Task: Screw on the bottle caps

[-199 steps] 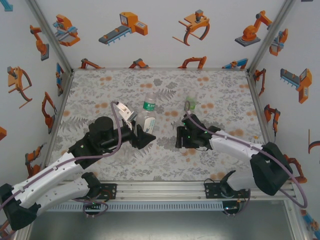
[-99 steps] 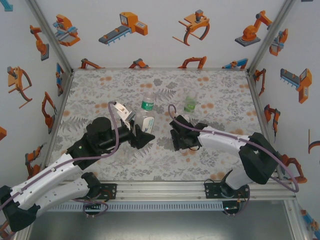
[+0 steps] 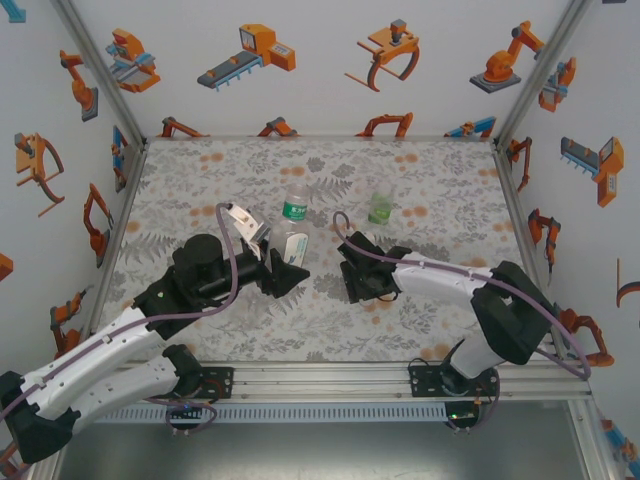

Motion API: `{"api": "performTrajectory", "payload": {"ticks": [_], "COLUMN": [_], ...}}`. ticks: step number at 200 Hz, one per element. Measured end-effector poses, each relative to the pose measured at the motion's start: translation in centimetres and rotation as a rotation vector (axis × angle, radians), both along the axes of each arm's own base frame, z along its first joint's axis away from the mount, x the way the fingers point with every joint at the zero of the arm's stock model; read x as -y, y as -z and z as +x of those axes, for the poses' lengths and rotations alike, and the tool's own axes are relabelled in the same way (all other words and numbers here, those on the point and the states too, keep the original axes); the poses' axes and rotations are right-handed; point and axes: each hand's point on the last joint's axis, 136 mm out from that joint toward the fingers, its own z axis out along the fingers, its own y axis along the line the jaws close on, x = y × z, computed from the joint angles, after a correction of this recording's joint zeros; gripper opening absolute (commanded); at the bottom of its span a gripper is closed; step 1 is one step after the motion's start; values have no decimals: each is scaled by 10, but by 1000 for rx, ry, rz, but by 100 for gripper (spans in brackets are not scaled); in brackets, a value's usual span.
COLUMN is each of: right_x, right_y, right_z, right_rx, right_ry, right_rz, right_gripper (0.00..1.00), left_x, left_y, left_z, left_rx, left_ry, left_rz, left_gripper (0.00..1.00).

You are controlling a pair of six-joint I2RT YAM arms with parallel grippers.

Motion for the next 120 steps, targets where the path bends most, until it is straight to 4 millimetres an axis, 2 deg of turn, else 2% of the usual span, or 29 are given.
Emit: {"api": "performTrajectory", "payload": {"ticks": [120], "right_x": [-5], "right_y": [7], "right_z": [-4], "right_rx": [-33], "right_ry": [-17], "right_rz": [14], "right_gripper": [48], "left_x": [0], "left_y": [0], "left_z": [0], "left_rx": [0], "left_ry": [-3], "left_rz": [0], "left_gripper": [0]}}
